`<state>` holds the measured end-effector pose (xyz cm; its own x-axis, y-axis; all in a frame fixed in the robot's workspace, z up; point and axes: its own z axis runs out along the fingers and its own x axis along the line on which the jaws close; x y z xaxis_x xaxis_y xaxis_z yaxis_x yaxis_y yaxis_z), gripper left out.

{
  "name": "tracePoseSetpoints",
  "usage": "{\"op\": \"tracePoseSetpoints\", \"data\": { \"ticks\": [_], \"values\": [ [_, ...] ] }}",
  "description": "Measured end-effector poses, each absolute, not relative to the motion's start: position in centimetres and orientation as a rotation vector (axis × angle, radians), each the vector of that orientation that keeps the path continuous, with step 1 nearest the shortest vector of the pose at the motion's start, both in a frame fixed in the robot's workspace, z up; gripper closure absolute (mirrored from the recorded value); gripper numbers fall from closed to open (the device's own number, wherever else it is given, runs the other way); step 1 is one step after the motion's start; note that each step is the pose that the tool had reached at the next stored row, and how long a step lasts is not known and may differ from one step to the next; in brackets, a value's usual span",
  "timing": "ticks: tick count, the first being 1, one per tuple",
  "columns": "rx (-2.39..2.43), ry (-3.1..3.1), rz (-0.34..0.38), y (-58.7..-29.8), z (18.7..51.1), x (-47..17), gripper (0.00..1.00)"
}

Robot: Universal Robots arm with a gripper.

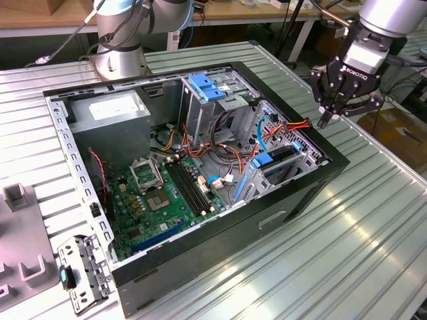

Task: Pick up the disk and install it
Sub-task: 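Insert the first disk wire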

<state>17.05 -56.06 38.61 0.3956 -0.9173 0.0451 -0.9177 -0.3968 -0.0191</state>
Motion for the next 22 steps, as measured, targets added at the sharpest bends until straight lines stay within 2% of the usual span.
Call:
{"op": "tracePoseSetpoints", "data": {
  "ticks": [11, 22],
  "values": [
    [2.831, -1.369, 0.071, -56.05, 38.54, 17.06, 0.89],
    [2.988, -1.162, 0.028, -56.04, 38.22, 17.04, 0.89]
  ]
}}
